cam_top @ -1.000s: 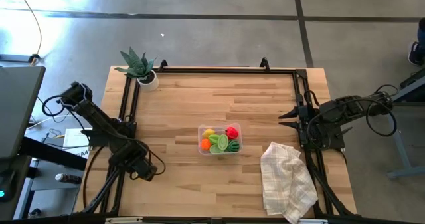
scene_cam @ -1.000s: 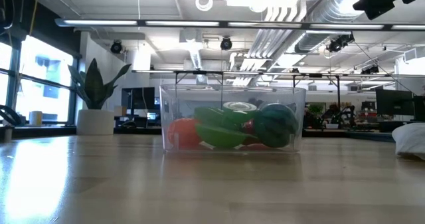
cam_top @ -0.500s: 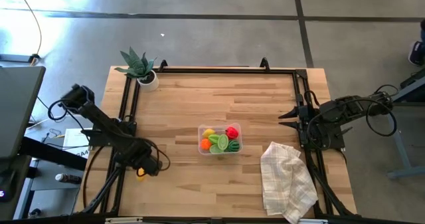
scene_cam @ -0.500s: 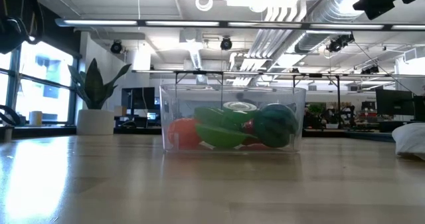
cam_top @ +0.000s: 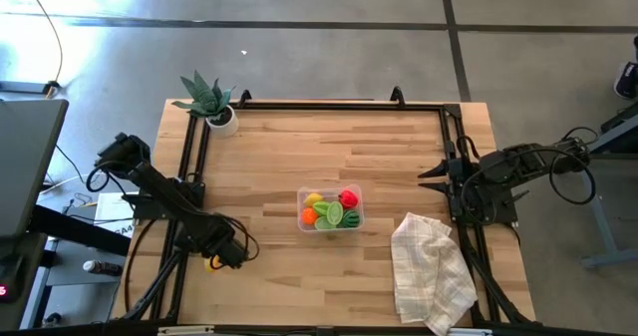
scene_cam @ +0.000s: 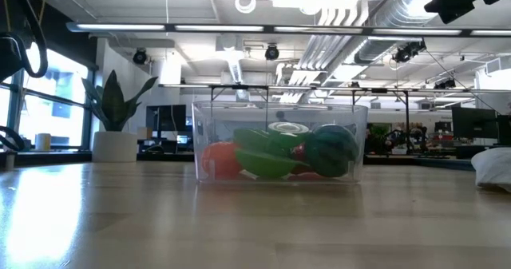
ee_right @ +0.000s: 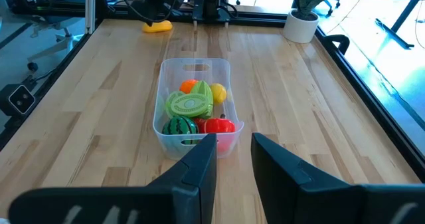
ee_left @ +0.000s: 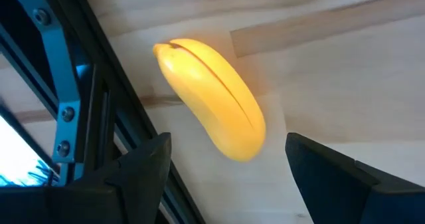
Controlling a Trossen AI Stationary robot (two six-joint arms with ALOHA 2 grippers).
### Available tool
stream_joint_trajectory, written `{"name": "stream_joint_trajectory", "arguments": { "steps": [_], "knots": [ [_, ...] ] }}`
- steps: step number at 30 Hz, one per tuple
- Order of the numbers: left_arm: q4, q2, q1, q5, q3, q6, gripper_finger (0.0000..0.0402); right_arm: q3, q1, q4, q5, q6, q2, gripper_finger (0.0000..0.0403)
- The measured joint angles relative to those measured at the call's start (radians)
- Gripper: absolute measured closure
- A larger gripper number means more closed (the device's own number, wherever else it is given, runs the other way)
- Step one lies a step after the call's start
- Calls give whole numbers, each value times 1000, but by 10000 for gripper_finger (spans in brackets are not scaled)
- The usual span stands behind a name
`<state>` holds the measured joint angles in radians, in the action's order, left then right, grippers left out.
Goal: Pick and placing Produce into tupperware
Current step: Put the yellow banana into the transparent bin
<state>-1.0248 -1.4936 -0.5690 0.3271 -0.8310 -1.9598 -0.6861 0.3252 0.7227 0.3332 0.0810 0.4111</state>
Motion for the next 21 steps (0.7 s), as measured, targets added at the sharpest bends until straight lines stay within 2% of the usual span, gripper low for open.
{"name": "stream_joint_trajectory", "arguments": {
  "steps": [21],
  "knots": [
    [58, -94, 0, 30, -1, -1, 114, 0, 0, 0, 0, 0, 0, 318]
  ]
}}
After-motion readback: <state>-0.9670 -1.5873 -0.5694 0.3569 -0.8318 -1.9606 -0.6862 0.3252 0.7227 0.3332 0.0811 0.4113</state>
